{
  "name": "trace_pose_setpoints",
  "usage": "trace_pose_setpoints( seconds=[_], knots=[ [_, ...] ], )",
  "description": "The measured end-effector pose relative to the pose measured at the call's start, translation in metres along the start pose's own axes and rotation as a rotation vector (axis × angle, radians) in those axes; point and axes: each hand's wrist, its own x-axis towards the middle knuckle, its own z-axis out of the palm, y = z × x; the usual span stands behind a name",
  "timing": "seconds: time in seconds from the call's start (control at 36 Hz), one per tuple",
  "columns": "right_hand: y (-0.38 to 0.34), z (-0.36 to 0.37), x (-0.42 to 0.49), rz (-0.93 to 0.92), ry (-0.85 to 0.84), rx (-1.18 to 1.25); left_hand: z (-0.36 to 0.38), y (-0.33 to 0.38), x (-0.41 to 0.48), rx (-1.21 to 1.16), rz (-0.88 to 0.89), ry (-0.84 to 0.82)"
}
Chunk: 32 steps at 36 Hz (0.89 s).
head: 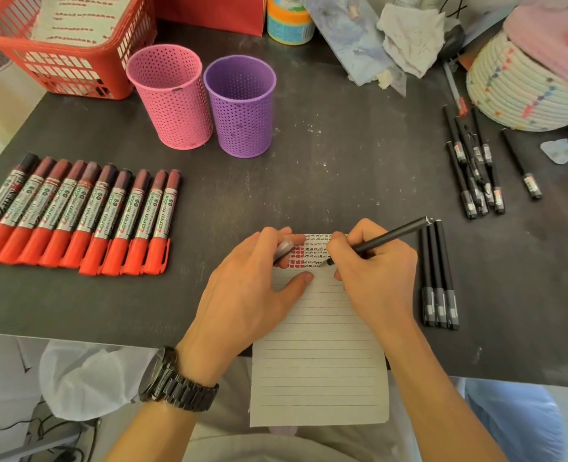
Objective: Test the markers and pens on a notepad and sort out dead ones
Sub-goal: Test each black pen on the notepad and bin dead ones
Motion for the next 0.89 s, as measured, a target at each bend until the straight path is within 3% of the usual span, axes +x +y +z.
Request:
trace_pose_setpoints(
  seconds=[0.89],
  knots=[
    [0.0012, -0.0016, 0.0002, -0.01, 0.004, 0.003, -0.0016, 0.0019, -0.0012, 0.051, 0.003, 0.036]
  ],
)
